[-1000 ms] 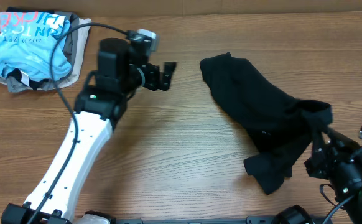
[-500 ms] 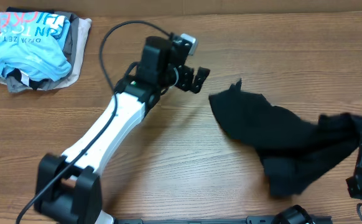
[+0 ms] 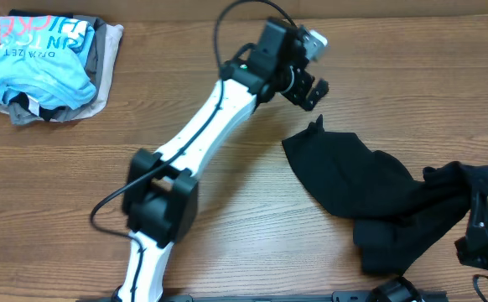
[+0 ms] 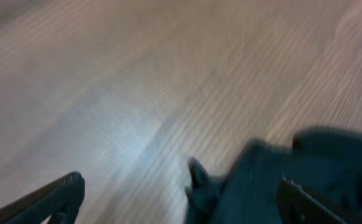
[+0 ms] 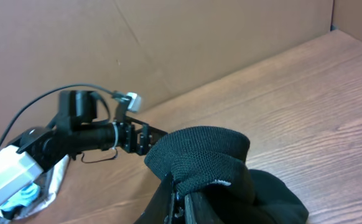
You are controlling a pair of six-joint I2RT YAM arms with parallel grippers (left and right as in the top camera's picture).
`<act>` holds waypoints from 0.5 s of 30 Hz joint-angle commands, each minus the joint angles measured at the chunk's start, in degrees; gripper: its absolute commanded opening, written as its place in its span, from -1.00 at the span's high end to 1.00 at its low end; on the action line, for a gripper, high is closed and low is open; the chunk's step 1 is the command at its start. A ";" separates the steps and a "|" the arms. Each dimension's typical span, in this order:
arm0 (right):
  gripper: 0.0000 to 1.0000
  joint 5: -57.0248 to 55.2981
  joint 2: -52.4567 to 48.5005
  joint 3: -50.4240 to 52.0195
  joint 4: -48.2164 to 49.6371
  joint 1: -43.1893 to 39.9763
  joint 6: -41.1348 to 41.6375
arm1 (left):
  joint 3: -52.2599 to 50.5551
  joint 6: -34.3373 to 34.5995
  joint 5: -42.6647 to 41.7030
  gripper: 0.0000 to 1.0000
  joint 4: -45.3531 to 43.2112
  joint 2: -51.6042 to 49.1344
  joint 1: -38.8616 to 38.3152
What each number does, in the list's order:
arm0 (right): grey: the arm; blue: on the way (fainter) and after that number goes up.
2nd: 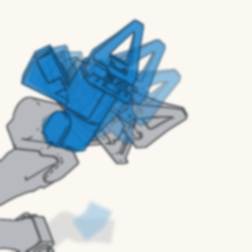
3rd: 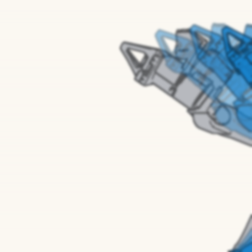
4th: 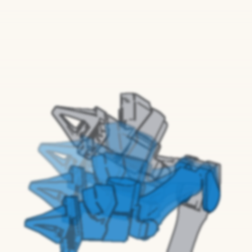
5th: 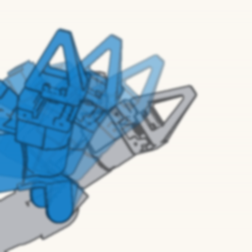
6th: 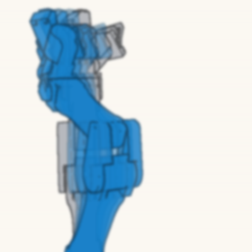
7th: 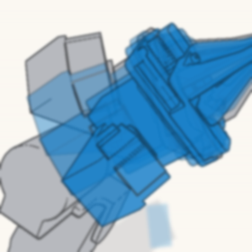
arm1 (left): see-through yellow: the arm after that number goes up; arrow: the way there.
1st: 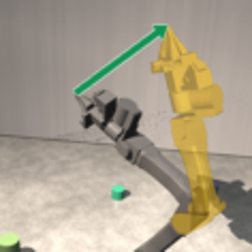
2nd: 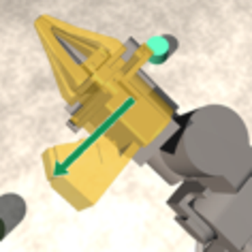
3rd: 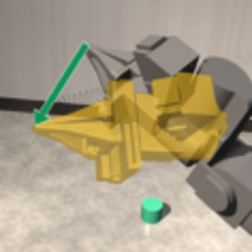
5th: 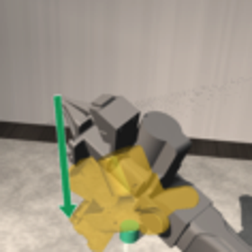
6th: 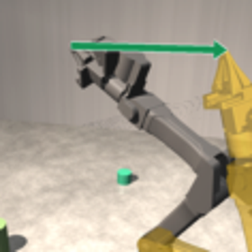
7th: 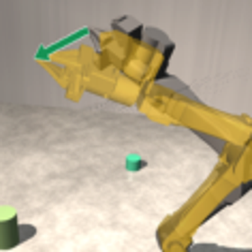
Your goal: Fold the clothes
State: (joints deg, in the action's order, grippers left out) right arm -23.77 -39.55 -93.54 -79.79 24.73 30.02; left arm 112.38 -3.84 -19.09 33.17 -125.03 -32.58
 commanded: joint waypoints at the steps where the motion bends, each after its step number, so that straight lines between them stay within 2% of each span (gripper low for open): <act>1: 0.92 0.07 -1.66 1.31 0.52 -0.33 0.26 | 7.52 -6.47 0.26 -1.00 4.76 -6.25 -1.62; 15: 0.92 0.52 -5.90 4.39 1.25 -0.33 0.24 | 8.72 -13.68 7.78 -0.98 9.70 -13.81 -6.60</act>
State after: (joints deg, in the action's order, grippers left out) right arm -23.22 -44.82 -89.17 -79.13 24.73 30.04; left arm 119.33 -14.11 -14.09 42.59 -136.53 -37.78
